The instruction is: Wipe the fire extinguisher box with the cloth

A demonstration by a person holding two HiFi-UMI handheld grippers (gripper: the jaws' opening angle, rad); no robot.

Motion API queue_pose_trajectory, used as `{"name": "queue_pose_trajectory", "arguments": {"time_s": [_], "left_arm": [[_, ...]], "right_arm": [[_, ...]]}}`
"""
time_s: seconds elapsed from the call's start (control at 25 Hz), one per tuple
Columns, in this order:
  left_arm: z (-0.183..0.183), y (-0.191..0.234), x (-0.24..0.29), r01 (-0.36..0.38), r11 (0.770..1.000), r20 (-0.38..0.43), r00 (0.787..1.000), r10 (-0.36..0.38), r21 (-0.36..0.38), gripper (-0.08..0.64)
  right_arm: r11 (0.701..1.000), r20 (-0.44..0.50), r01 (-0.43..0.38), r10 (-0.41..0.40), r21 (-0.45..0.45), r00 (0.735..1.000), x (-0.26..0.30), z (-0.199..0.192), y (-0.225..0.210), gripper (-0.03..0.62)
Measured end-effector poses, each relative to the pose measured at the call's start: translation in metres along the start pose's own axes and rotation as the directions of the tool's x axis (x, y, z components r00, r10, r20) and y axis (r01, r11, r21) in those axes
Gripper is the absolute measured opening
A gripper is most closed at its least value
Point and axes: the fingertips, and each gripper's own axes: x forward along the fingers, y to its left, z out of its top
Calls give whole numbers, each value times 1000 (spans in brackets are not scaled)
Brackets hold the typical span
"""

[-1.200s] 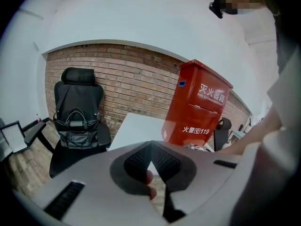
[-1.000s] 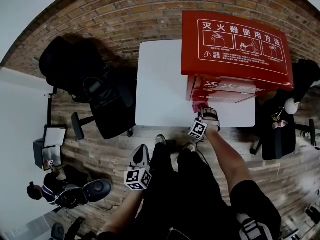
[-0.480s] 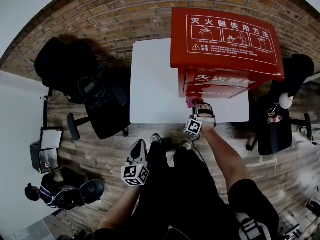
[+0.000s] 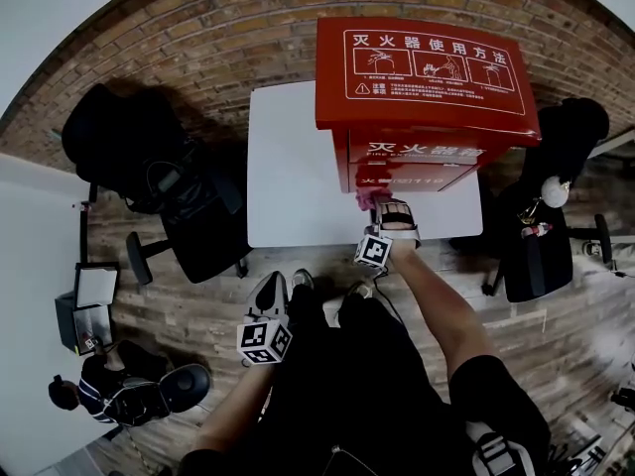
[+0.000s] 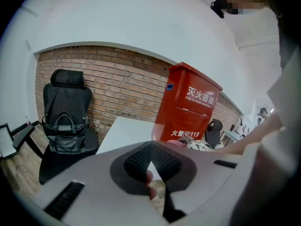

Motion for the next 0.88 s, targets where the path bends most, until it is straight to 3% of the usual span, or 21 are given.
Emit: {"name": "queue_pose_trajectory", "arguments": {"time_s": [0.72, 0.88], "left_arm": [[13, -9, 3, 29, 1000, 35, 999, -29, 3, 18], [16, -15, 5, 41, 999, 40, 998, -41, 6, 18]], "right_arm": [[997, 19, 77, -77, -4, 997, -30, 12, -48, 112], [992, 23, 127, -127, -6, 992, -38, 13, -65, 112]]}}
